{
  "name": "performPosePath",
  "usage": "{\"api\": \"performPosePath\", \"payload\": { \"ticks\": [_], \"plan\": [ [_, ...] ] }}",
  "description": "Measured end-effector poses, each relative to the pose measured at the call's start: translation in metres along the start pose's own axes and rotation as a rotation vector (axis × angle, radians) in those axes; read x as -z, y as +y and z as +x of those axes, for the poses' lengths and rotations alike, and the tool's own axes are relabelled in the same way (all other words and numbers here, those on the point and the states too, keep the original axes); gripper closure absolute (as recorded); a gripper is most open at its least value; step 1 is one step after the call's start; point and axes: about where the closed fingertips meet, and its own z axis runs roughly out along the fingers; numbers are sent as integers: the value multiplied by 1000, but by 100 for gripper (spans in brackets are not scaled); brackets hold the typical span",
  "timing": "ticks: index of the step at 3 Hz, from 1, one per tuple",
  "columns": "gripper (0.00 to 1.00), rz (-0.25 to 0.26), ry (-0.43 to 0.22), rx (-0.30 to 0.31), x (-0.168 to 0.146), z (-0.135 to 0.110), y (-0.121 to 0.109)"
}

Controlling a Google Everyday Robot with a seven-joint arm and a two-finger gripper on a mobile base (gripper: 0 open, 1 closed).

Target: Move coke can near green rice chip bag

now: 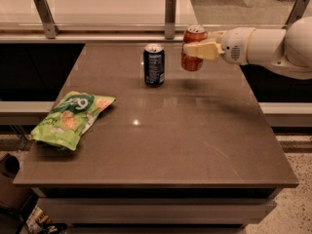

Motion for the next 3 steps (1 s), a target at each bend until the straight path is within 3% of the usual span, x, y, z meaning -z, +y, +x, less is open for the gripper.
{"api": "performPosePath", "payload": {
  "ticks": [1,2,3],
  "plan": [
    [100,-106,50,50,-6,-7,38],
    [100,-173,83,111,-12,-17,76],
    [100,-201,94,147,-15,-22,107]
  ]
}}
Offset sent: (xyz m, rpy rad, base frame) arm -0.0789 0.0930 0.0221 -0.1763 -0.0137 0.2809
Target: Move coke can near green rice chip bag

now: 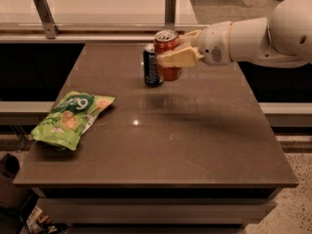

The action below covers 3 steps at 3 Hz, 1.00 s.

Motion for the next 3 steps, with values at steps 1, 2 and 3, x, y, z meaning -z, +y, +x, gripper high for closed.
{"api": "performPosePath", "payload": {
  "ticks": [1,2,3],
  "plan": [
    [100,-5,-24,8,-5,-5,26],
    [100,0,-62,1,-8,-8,50],
    [100,7,-93,-10,-12,-10,72]
  ]
}}
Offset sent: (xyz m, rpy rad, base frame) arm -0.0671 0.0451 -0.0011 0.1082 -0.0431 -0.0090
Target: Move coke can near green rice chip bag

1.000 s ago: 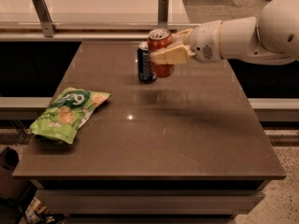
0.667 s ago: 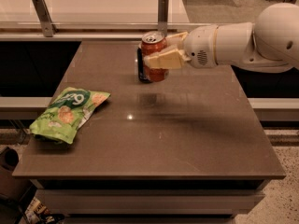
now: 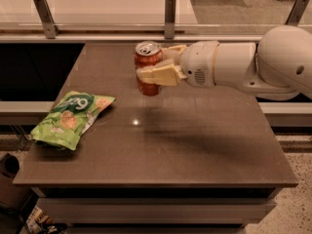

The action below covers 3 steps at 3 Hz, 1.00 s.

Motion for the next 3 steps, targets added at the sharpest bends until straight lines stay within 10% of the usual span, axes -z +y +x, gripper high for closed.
{"api": "performPosePath", "payload": {
  "ticks": [3],
  "plan": [
    [100,-8,11,-140,-38,44,54]
  ]
}}
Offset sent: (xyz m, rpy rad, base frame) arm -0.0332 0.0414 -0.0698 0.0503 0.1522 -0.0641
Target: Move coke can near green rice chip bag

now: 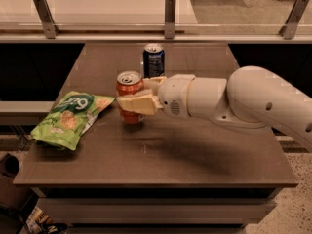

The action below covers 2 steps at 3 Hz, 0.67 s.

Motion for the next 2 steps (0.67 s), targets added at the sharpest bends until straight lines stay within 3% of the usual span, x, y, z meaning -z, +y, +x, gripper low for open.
{"api": "performPosePath", "payload": {
  "ticks": [2],
  "plan": [
    [100,-113,-32,-53,-31,9,34]
  ]
}}
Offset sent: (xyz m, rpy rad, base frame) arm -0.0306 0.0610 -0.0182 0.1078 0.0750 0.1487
